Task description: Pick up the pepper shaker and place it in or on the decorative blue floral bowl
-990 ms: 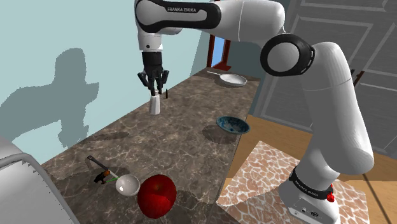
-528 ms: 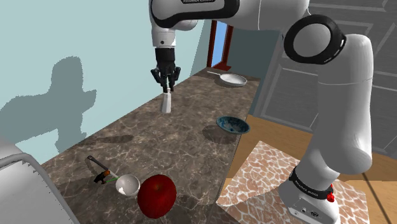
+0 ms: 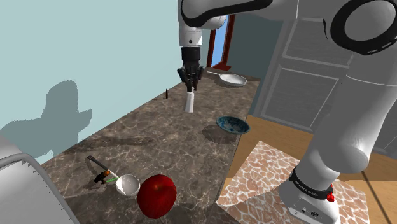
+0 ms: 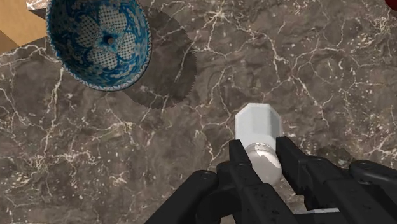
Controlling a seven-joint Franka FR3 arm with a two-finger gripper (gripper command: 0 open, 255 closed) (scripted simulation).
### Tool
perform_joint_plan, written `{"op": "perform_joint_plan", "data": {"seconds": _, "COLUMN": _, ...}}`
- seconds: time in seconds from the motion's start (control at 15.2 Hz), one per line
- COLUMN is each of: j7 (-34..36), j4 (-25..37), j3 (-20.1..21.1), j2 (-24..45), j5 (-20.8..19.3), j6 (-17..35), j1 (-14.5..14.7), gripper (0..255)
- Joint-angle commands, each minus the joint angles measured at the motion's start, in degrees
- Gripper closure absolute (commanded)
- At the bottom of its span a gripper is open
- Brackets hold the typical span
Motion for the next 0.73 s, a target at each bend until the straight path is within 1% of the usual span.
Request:
{"op": "perform_joint_plan", "data": {"seconds": 0.0, "j7": -2.03, "j4": -4.51, "j3": -0.89, "j2": -4.11, "j5": 0.00, "j6": 0.20, "j1": -1.10, "gripper": 255}}
{"op": "perform_joint_plan", "data": {"seconds": 0.33, "j7": -6.43, "j4": -13.89, "j3": -3.21, "j2": -13.22, "j5": -0.66, "j6": 0.07, "j1": -3.23, "gripper": 255}}
{"op": "perform_joint_plan", "data": {"seconds": 0.66, "j7": -10.95, "j4": -21.35, "j3": -6.00, "j2": -21.57, "j5": -2.26, "j6": -1.17, "j1": -5.40, "gripper": 255}}
